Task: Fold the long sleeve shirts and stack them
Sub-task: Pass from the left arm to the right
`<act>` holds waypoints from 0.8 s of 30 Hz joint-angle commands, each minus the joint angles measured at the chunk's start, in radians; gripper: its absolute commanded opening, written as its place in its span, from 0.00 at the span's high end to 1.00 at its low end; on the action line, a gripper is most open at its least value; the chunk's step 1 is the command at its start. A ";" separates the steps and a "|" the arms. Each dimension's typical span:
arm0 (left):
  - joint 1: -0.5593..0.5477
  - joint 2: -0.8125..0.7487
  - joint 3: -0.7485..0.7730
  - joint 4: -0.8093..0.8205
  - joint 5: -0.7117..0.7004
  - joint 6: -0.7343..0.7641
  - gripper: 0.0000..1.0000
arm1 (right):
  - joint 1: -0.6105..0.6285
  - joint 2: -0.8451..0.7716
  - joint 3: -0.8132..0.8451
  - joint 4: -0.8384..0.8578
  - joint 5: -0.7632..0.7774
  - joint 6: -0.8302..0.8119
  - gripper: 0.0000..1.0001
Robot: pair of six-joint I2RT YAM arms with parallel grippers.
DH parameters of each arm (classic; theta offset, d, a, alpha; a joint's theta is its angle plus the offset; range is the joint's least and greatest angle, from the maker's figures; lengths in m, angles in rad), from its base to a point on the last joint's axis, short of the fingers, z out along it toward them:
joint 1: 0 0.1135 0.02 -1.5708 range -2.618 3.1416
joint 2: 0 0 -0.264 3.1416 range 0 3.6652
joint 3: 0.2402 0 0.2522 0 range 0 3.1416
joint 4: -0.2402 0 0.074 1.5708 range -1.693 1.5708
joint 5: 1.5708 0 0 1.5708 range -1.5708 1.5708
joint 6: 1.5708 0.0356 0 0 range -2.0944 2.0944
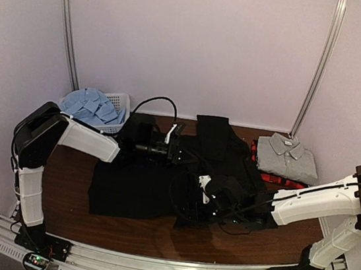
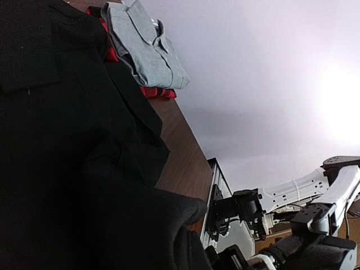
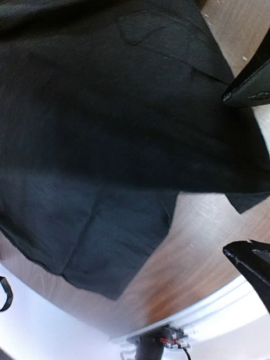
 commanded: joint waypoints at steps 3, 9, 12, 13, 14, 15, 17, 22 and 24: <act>0.014 0.012 0.022 -0.003 -0.007 0.041 1.00 | 0.071 0.113 0.184 -0.325 0.332 0.028 0.38; 0.033 0.006 0.024 -0.029 0.002 0.071 1.00 | 0.089 0.108 0.234 -0.435 0.384 0.037 0.84; 0.039 0.004 0.035 -0.065 0.009 0.109 0.98 | 0.091 0.076 0.267 -0.508 0.407 0.044 1.00; 0.041 0.007 0.041 -0.083 0.012 0.126 0.98 | 0.092 0.061 0.281 -0.540 0.420 0.047 1.00; 0.043 0.007 0.046 -0.100 0.011 0.144 0.97 | 0.091 0.047 0.295 -0.573 0.435 0.050 1.00; 0.043 0.007 0.049 -0.115 0.014 0.160 0.97 | 0.091 0.030 0.308 -0.602 0.453 0.050 1.00; 0.045 0.006 0.048 -0.121 0.024 0.182 0.95 | 0.088 0.008 0.342 -0.676 0.495 0.049 1.00; 0.045 -0.022 0.032 -0.122 0.053 0.241 0.85 | 0.051 0.001 0.442 -0.841 0.584 0.027 1.00; 0.045 -0.045 0.016 -0.129 0.052 0.274 0.79 | 0.030 0.002 0.479 -0.897 0.630 0.007 1.00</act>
